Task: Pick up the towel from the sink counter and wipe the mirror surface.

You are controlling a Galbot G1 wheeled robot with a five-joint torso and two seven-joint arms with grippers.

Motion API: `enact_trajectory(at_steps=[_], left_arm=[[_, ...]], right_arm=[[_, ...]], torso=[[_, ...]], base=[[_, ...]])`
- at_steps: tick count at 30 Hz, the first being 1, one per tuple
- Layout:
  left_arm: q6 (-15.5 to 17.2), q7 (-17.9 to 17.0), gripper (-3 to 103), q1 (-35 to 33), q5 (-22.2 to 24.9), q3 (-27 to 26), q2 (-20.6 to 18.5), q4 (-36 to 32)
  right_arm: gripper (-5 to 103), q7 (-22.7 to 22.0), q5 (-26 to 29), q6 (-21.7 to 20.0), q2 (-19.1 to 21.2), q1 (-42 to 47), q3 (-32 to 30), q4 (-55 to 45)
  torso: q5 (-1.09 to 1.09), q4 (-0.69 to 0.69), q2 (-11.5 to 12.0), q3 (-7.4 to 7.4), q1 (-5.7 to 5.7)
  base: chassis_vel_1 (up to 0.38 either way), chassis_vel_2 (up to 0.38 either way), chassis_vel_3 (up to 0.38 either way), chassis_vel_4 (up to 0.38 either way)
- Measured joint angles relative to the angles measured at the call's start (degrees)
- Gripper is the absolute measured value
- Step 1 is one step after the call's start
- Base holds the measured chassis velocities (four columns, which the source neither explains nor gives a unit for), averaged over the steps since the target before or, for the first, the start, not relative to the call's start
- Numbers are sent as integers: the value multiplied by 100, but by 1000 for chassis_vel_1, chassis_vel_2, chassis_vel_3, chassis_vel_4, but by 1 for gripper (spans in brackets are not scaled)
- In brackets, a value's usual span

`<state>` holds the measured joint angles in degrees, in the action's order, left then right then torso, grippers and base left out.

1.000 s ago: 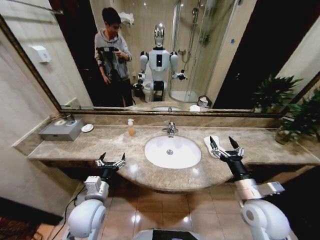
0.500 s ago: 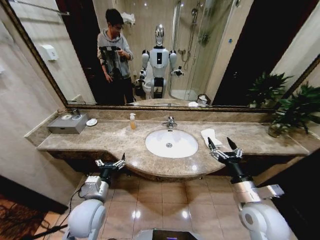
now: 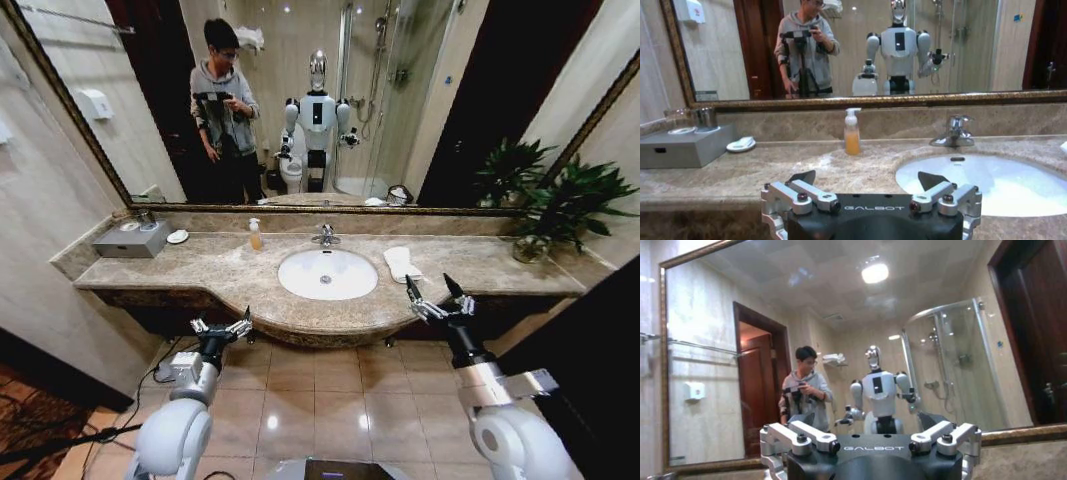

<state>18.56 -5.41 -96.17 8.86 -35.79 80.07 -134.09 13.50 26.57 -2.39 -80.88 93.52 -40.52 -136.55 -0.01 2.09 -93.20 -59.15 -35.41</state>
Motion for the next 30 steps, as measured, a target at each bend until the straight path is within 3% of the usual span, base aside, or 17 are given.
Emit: enact_trajectory(at_steps=[7, 19, 30], left_arm=[[0, 0, 100, -1, 0, 0, 0, 0], [0, 1, 100, -4, 0, 1, 2, 0], [0, 0, 100, 1, 0, 0, 0, 0]], right_arm=[[100, 12, -60, 36, -12, 71, 49, -40], [100, 87, -260, 203, -143, 218, 245, -141], [100, 141, -274, 208, -109, 294, 163, -162]], torso=[[0, -2, 0, 0, 2], [5, -3, -5, 3, 12], [2, -2, 2, -2, -3]], base=[[110, -223, -118, 228], [171, -378, -170, 360], [59, -45, -76, 48]])
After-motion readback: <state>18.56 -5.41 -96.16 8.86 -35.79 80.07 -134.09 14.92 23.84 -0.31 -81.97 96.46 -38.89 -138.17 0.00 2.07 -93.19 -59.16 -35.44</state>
